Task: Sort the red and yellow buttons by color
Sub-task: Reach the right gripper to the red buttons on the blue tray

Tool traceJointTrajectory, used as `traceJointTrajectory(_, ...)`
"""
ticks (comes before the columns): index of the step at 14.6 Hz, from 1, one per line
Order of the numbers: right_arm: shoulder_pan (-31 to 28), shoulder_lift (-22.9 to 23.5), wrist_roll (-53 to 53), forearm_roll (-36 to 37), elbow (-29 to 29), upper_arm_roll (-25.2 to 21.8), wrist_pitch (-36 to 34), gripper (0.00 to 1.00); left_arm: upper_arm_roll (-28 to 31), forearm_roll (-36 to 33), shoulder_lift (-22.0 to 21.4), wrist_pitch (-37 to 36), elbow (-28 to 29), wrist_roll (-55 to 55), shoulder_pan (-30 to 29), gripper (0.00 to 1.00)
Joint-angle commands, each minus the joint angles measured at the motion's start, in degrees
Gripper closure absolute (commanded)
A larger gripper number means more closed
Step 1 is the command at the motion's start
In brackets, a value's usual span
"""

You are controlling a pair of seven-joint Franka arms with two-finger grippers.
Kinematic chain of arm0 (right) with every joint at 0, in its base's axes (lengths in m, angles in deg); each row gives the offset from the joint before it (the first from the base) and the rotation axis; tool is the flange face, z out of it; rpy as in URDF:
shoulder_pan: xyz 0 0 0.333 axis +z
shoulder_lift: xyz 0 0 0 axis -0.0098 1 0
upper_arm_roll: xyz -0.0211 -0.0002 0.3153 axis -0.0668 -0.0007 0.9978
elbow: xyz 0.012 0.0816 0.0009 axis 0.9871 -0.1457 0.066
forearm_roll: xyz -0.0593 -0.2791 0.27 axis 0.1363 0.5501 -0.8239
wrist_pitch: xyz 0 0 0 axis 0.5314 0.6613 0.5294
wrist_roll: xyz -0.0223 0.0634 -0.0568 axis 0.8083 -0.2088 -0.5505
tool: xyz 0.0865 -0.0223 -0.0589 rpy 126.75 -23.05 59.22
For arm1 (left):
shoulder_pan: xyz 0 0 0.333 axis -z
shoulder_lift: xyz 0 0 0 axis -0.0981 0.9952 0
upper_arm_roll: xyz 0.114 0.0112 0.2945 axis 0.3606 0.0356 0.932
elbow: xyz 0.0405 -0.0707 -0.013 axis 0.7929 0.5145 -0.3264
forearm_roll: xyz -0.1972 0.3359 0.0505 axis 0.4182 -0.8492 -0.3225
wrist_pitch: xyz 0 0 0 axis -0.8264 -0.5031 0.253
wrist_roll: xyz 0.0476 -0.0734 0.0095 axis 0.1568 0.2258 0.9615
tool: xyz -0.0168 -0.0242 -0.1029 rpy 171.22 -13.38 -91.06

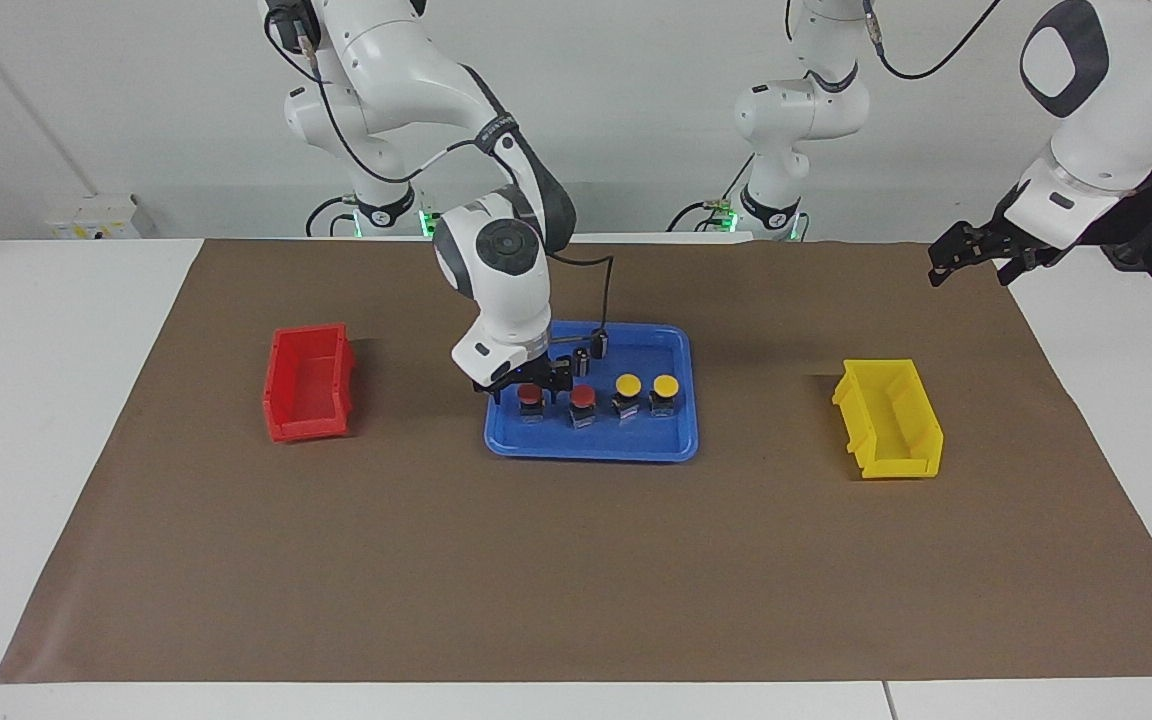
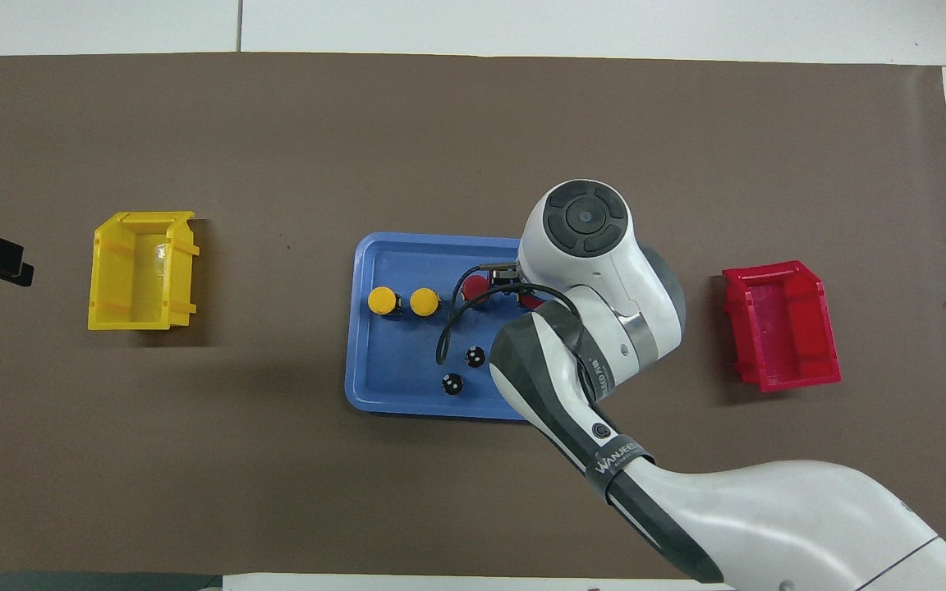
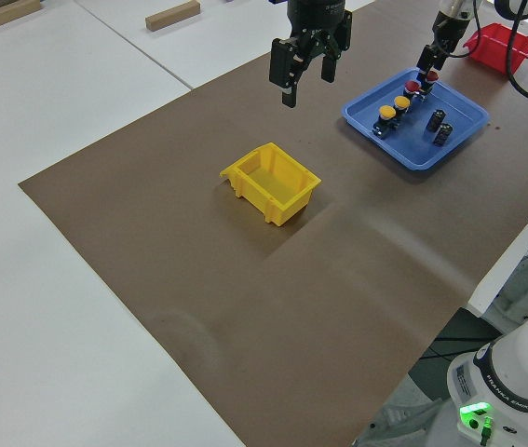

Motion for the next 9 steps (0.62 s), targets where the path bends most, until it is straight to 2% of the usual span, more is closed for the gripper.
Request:
traceJointTrajectory(1,-0.2,-1.8,-0.1,-0.1,-2.9,0.5,2.0,0.16,-0.7,-0.9,-3.1,7.6,6.3,11.1,4.3,0.00)
traceJointTrajectory(5,-0.2,-2.3,-0.1,0.0,-4.5,1.0,2.6,0.25,-0.7,-0.5,-1.8,16.1,9.9,31.7,13.4,0.00)
traceJointTrajectory(7,-0.3,-2.4,-0.3,-0.1,-4.6,1.0,2.6,0.45,-0.7,-0.2,-1.2,20.4,11.9,39.9,17.5,0.00)
traceJointTrajectory(9,-0.3,-2.3,-0.5,-0.4,-4.4,1.0,2.5,0.67,-0.6,-0.9,2.3,23.5,11.9,49.1,21.4,0.00)
